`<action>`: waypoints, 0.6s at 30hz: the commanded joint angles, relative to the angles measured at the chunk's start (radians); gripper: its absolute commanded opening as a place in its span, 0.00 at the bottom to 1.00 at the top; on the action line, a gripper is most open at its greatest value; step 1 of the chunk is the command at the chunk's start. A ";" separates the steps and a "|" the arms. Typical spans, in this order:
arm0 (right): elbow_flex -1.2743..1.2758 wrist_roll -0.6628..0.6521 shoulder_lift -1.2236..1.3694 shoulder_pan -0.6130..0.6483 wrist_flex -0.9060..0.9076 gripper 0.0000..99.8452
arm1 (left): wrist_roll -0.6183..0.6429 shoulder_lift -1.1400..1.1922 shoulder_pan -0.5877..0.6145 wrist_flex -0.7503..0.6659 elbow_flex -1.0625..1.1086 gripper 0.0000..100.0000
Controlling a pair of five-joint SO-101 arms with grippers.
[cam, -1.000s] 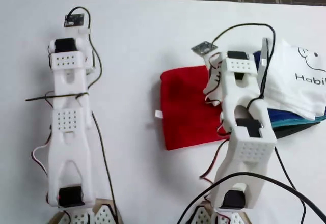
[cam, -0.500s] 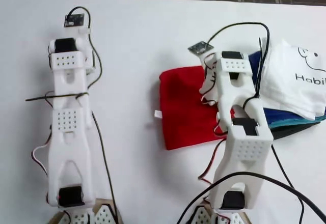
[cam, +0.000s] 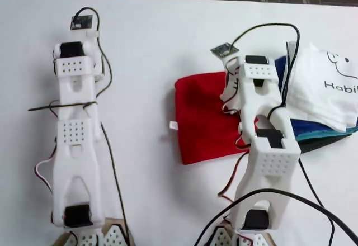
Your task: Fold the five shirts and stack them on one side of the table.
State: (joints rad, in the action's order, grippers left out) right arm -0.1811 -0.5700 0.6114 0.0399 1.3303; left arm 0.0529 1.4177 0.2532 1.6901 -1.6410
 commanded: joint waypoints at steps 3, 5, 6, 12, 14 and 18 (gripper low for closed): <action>-0.048 0.002 -0.091 -0.012 0.007 0.02 | 0.006 -0.003 0.009 -0.026 -0.031 0.03; -0.046 -0.002 -0.183 -0.010 0.008 0.02 | 0.008 -0.003 0.014 -0.026 -0.031 0.03; -0.044 -0.017 -0.229 -0.010 0.008 0.02 | 0.008 -0.003 0.014 -0.026 -0.031 0.03; -0.043 -0.071 -0.472 -0.010 0.071 0.02 | 0.008 -0.003 0.014 -0.026 -0.031 0.03; -0.043 -0.080 -0.532 -0.012 0.094 0.02 | 0.008 -0.003 0.014 -0.026 -0.031 0.03; -0.043 -0.080 -0.627 -0.028 0.102 0.02 | 0.008 -0.003 0.014 -0.026 -0.031 0.03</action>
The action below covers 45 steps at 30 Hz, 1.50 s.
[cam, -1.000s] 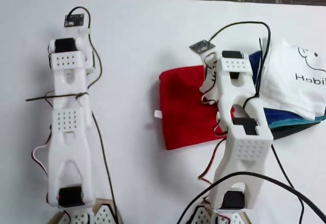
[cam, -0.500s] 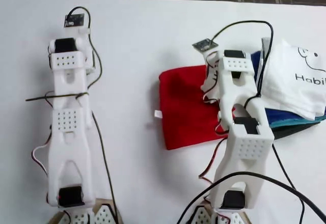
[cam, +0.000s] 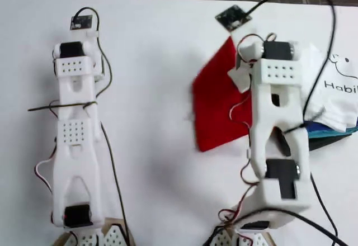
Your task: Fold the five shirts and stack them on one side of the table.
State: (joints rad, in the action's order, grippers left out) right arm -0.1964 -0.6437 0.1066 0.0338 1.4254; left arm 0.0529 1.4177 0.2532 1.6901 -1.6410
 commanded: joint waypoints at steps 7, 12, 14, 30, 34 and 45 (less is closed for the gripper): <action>-0.032 -0.008 -0.214 -0.071 0.012 0.02 | 0.008 -0.003 0.014 -0.026 -0.031 0.03; -0.035 -0.011 -0.229 -0.125 0.005 0.02 | 0.008 -0.003 0.014 -0.026 -0.031 0.03; -0.046 -0.048 -0.225 -0.145 0.005 0.02 | 0.008 -0.003 0.014 -0.026 -0.031 0.03; -0.308 -0.064 -0.217 -0.321 -0.064 0.02 | 0.008 -0.003 0.012 -0.026 -0.031 0.03; -0.313 -0.064 -0.162 -0.386 -0.073 0.02 | 0.008 -0.003 0.012 -0.026 -0.031 0.03; -0.315 -0.137 0.137 -0.515 -0.291 0.02 | 0.008 -0.003 0.012 -0.026 -0.031 0.03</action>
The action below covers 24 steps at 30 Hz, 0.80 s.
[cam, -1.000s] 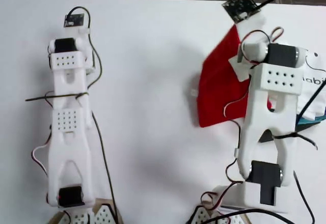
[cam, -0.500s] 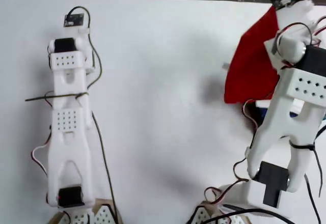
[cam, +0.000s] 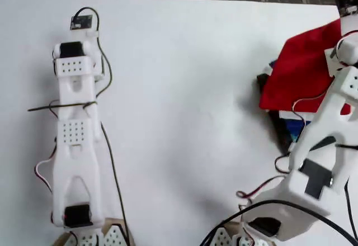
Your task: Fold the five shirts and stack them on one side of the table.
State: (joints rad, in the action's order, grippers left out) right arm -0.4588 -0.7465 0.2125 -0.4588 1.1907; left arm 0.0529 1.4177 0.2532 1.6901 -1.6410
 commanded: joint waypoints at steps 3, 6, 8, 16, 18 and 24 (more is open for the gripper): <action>-0.052 -0.075 0.085 -0.045 -0.091 0.02 | 0.008 -0.003 0.012 -0.026 -0.031 0.03; -0.052 -0.098 0.134 -0.071 -0.099 0.02 | 0.008 -0.003 0.012 -0.026 -0.031 0.03; -0.052 -0.115 0.157 -0.091 -0.114 0.02 | 0.008 -0.003 0.012 -0.026 -0.031 0.03; -0.052 -0.110 0.199 -0.142 -0.140 0.12 | 0.008 -0.003 0.012 -0.026 -0.031 0.03; -0.052 -0.110 0.199 -0.143 -0.140 0.21 | 0.008 -0.003 0.012 -0.026 -0.031 0.03; -0.089 0.002 0.145 -0.150 -0.111 0.32 | 0.008 -0.003 0.011 -0.026 -0.031 0.03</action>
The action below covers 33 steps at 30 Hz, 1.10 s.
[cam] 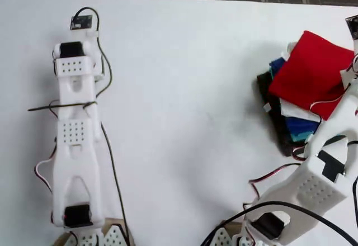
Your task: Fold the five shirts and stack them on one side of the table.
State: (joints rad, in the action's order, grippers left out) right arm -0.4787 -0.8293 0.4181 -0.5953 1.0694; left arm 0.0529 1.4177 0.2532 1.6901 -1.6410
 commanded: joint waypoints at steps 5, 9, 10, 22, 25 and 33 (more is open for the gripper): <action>-0.084 0.206 -0.191 0.035 0.223 0.32 | 0.008 -0.003 0.011 -0.026 -0.031 0.03; -0.084 0.215 -0.254 0.091 0.460 0.31 | 0.008 -0.003 0.011 -0.026 -0.031 0.03; -0.084 0.216 -0.263 0.096 0.495 0.30 | 0.008 -0.003 0.011 -0.026 -0.031 0.03; 0.078 0.276 -0.142 -0.030 0.455 0.16 | 0.008 -0.003 0.011 -0.026 -0.031 0.03; 0.084 0.275 -0.073 -0.070 0.374 0.16 | 0.008 -0.003 0.012 -0.026 -0.031 0.03; 0.084 0.167 0.010 -0.099 0.217 0.16 | 0.008 -0.003 0.012 -0.026 -0.031 0.03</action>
State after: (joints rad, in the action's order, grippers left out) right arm -0.3943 -0.6406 0.4289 -0.6874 1.3349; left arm 0.0545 1.4177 0.2532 1.6901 -1.6410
